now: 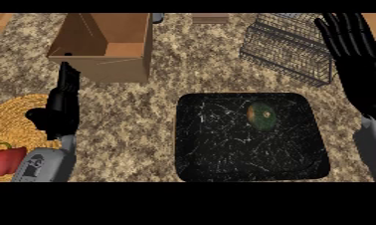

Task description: Pick the squash from the tray and place it in the tiered basket

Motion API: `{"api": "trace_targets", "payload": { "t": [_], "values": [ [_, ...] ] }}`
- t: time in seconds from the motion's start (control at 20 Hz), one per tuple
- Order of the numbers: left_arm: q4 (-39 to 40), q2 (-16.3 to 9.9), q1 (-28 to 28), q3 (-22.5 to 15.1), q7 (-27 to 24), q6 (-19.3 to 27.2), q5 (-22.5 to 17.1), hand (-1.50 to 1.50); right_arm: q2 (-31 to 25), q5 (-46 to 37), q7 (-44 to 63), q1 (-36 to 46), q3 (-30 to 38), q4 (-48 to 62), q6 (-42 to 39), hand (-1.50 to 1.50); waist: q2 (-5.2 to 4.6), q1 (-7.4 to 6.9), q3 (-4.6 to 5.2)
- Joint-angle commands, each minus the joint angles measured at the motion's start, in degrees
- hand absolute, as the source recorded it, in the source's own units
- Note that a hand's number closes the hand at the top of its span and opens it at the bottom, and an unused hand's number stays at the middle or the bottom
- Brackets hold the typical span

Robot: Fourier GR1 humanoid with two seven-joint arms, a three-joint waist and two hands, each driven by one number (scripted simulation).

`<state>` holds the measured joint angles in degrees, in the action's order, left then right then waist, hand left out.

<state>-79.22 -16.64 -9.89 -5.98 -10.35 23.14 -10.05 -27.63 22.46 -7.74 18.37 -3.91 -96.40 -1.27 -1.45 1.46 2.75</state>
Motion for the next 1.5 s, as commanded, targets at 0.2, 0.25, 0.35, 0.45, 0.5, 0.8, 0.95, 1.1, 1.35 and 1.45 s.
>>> {"api": "trace_targets", "payload": {
  "t": [0.2,0.25,0.35,0.45,0.5,0.8,0.95,1.1,1.35,1.45],
  "values": [
    [2.08,-8.94,1.13,-1.58,3.96,-3.9,5.43,0.0,4.57,6.43,1.79,-7.2,2.41,8.24,-0.45,1.5,1.12,-1.76,-2.92],
    [2.11,-11.53,-0.15,-1.16,6.25,-4.09,6.51,0.0,3.47,9.24,3.54,-10.6,3.2,7.18,-2.55,1.5,1.34,-0.72,-2.96],
    [2.31,-8.58,0.6,-0.84,4.74,-3.39,4.51,0.0,-4.69,-7.01,8.37,-15.03,4.74,14.29,10.75,1.5,-0.74,2.52,-2.09],
    [2.02,-9.33,0.96,-2.36,7.26,-5.42,4.56,0.0,1.36,-5.38,9.06,-16.64,7.15,15.17,18.97,-1.5,0.99,0.9,-2.69],
    [2.9,-9.22,0.6,-2.73,6.4,-5.59,5.23,0.0,3.97,-7.55,7.15,-17.36,6.3,15.85,22.28,-1.5,0.98,0.27,-2.71],
    [-3.6,-8.72,1.44,-3.98,13.62,-4.21,7.9,0.0,-4.44,-9.05,15.73,-27.53,7.25,-3.53,18.99,-1.5,1.75,-0.77,-2.71],
    [-1.15,-10.46,0.93,-2.37,11.72,-7.66,5.6,0.0,-12.79,-11.29,22.65,-26.37,3.3,-4.59,11.52,-1.5,1.65,-0.87,-2.6],
    [-1.48,-10.59,0.36,-2.82,12.69,-7.64,6.14,0.0,-21.35,-12.41,29.91,-24.26,0.96,-7.5,4.26,-1.5,1.63,-1.29,-2.5],
    [-0.43,-10.81,0.52,-1.56,10.19,-10.02,5.32,0.0,-26.64,-9.52,44.16,-14.52,-0.1,-9.23,-2.51,-1.5,1.32,-2.39,-2.59],
    [-2.85,-10.44,-0.73,-2.32,13.95,-8.35,7.11,0.0,-24.65,-11.53,52.74,-10.51,-4.46,-12.74,-0.53,-1.5,1.4,-2.53,-2.64]
  ]
}}
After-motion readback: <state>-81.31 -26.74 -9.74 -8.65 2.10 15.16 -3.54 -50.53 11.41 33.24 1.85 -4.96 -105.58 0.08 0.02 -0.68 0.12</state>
